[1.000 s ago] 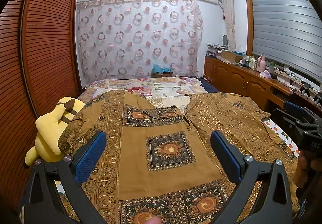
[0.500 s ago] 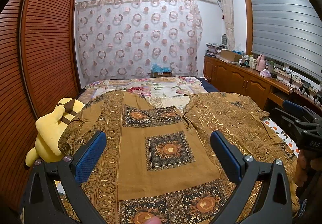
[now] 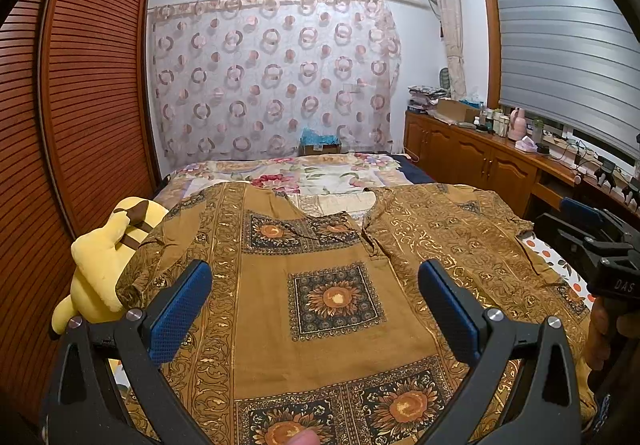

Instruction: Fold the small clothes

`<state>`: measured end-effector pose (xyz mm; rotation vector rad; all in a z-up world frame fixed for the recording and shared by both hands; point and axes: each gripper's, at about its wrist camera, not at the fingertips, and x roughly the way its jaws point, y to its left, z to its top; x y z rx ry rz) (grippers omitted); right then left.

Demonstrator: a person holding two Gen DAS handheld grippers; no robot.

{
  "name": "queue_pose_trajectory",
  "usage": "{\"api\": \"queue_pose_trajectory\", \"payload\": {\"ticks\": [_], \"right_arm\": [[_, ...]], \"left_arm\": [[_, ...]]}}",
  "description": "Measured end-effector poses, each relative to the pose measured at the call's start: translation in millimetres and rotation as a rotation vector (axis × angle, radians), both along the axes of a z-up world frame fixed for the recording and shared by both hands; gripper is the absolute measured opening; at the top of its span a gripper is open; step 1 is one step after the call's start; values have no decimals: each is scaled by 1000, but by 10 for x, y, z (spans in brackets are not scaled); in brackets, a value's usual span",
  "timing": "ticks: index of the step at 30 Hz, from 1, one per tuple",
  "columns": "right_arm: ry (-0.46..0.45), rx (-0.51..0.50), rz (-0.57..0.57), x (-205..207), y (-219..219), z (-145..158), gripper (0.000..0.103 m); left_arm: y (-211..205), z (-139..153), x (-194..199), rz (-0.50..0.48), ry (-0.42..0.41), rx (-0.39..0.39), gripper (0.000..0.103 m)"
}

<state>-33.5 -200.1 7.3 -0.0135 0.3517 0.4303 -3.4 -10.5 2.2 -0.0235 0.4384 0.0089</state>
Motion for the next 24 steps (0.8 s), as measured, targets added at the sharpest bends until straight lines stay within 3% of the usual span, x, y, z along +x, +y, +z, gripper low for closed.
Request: {"api": "queue_pose_trajectory", "payload": {"ticks": [24], "right_arm": [[-2, 3, 4, -16, 8, 10, 103]], "left_arm": [[-41, 55, -15, -3, -4, 2, 103]]}}
